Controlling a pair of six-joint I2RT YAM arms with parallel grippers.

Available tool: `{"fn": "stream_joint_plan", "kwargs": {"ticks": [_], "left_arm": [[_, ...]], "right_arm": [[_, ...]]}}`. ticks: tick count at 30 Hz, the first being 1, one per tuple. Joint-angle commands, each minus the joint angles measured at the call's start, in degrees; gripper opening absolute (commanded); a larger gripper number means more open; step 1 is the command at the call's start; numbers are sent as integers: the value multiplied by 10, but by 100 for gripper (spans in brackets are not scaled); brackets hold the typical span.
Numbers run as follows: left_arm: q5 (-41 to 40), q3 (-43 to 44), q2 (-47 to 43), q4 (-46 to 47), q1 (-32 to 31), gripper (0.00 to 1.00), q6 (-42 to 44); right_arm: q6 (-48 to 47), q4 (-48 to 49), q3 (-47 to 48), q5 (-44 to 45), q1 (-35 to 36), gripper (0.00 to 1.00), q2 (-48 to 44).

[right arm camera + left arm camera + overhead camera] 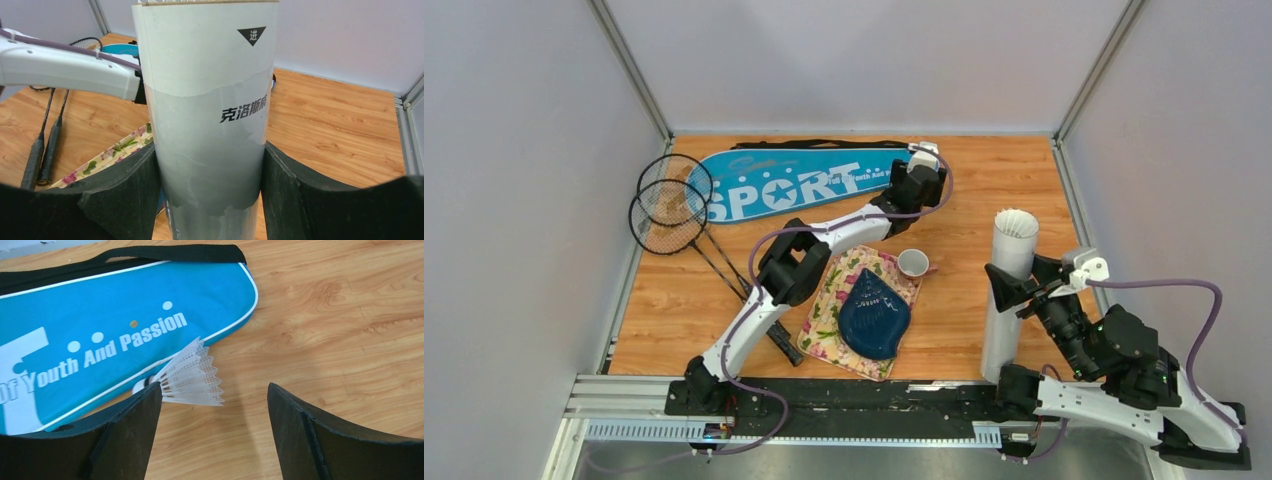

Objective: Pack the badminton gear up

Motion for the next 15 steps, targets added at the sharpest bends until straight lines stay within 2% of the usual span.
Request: {"fn": "stream_joint_plan", "kwargs": {"ticks": [1, 3, 12, 13, 14, 15], "left_arm": [[-42, 52, 45, 62, -4, 85, 15], [-62, 58, 60, 59, -4, 85, 18], [-117, 63, 87, 90, -3, 64, 54], [-115, 60, 86, 93, -2, 57, 56], [-114, 59, 85, 96, -3, 55, 59], [-114, 56, 79, 98, -4, 45, 62]], "right_arm": [[14, 3, 21, -24, 1, 30, -26], [14, 4, 21, -32, 1, 30, -33], [9, 3, 21, -44, 0, 30, -25], [8, 3, 21, -45, 0, 30, -24], [8, 3, 22, -44, 1, 30, -24], [8, 2, 22, -43, 1, 30, -22]]}}
